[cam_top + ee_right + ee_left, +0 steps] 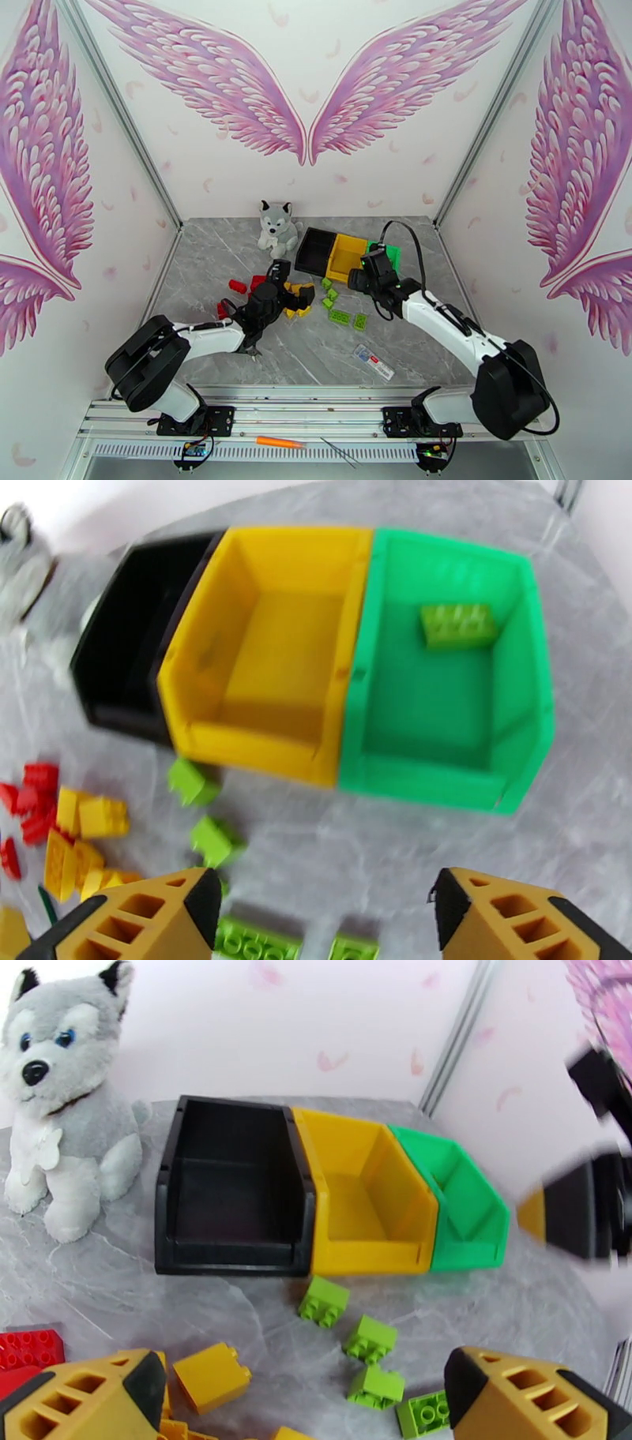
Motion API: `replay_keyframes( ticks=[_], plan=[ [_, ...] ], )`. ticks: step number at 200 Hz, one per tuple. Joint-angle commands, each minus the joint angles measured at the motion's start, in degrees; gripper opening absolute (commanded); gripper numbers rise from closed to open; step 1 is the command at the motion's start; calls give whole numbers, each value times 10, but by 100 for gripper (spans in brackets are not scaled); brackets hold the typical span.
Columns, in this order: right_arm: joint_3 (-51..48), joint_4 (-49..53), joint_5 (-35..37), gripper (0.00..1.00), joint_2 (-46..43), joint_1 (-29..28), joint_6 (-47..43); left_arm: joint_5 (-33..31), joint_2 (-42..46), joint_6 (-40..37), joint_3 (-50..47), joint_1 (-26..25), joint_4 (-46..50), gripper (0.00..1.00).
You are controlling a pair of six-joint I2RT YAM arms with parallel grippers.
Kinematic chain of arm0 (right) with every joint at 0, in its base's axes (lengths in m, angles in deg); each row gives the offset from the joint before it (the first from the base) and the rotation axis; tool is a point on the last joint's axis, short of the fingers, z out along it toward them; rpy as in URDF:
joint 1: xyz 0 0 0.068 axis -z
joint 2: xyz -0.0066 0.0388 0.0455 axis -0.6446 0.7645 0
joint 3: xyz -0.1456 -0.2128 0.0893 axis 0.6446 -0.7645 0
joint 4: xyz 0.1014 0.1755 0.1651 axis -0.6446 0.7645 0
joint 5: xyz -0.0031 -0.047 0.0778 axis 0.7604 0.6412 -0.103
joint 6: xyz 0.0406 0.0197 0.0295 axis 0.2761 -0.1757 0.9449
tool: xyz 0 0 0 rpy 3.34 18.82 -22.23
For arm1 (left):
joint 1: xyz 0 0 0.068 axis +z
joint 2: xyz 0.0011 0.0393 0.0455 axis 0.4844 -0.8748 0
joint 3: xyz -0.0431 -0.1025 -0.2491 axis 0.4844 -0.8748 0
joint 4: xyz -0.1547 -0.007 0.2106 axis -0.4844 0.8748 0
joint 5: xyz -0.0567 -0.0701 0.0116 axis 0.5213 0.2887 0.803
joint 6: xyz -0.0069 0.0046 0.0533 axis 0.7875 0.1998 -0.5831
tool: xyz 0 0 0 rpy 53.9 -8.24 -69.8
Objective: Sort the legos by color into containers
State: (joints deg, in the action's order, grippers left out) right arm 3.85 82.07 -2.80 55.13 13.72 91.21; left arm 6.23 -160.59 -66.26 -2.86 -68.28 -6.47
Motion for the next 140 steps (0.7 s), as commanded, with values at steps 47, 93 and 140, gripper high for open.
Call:
replay_keyframes(
  ticks=[47, 93, 140],
  plan=[
    [-139, -25, -13, 59, -82, -8, 68, 49, -42, 44, 12, 5, -60, 99],
    [-151, -63, -35, 62, -28, -25, 80, 48, -50, 38, 23, 1, -55, 99],
    [-139, -84, -26, 62, 28, -42, 89, 37, -44, 25, 23, -2, -40, 99]
  ],
)
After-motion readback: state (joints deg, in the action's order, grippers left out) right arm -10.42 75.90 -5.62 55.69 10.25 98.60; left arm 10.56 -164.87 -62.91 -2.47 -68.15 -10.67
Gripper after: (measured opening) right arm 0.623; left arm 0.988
